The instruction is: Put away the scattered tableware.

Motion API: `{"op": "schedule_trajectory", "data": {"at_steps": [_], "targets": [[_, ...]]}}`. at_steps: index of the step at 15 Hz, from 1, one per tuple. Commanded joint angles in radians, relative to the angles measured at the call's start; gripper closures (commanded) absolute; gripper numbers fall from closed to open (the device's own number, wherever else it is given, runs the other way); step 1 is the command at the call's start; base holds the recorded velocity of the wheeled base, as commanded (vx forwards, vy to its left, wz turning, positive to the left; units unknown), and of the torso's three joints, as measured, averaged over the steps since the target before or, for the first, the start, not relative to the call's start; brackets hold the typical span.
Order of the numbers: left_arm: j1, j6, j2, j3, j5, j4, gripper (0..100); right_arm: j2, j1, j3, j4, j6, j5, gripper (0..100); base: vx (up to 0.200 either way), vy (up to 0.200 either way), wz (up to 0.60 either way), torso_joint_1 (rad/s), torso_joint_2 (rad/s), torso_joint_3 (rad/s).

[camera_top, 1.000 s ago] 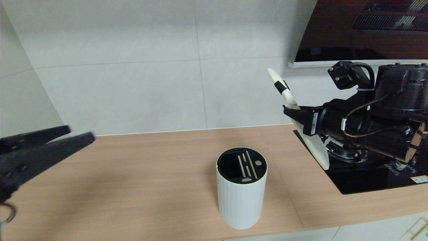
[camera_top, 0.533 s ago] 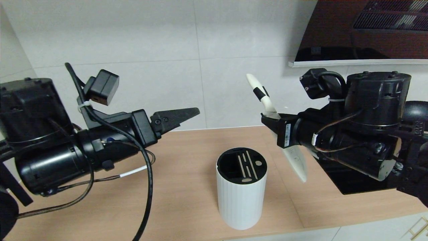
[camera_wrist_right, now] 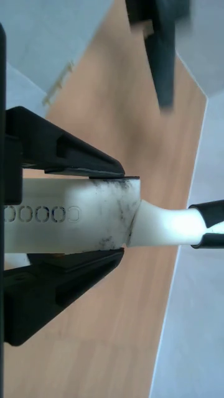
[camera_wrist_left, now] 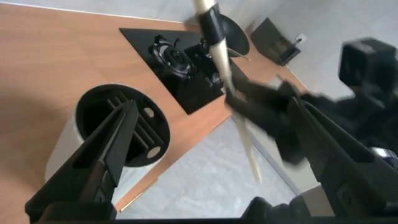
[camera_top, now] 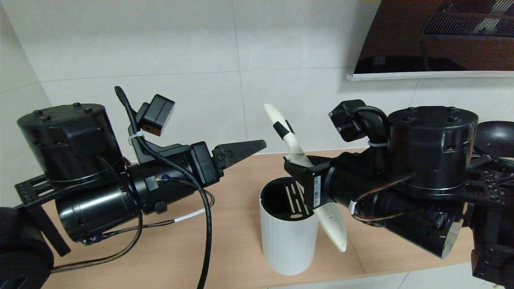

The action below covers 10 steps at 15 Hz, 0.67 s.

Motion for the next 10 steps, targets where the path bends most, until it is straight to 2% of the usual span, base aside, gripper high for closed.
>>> {"op": "schedule_trajectory", "data": {"at_steps": [1,2,3,5,7,10], "targets": [[-0.024,0.000,0.008,-0.011,0.022,0.001,0,0.022,0.045,-0.002,-0.002,0.009,-0.001,100,0.000,0.000,0.00,0.000,0.00,0.000],[-0.024,0.000,0.008,-0.011,0.022,0.001,0,0.022,0.045,-0.002,-0.002,0.009,-0.001,100,0.000,0.000,0.00,0.000,0.00,0.000],[-0.049,0.000,0.029,-0.021,0.074,-0.011,0,0.036,0.071,-0.002,-0.002,0.017,-0.013,100,0.000,0.000,0.00,0.000,0.00,0.000],[-0.055,-0.009,0.056,-0.028,0.095,-0.044,0,0.048,0.086,-0.003,-0.016,0.032,-0.015,100,0.000,0.000,0.00,0.000,0.00,0.000],[-0.055,-0.032,0.075,-0.031,0.098,-0.073,0,0.062,0.092,-0.002,-0.058,0.040,-0.018,100,0.000,0.000,0.00,0.000,0.00,0.000],[-0.055,-0.039,0.086,-0.031,0.100,-0.084,0,0.063,0.098,0.000,-0.073,0.043,-0.018,100,0.000,0.000,0.00,0.000,0.00,0.000]]}}
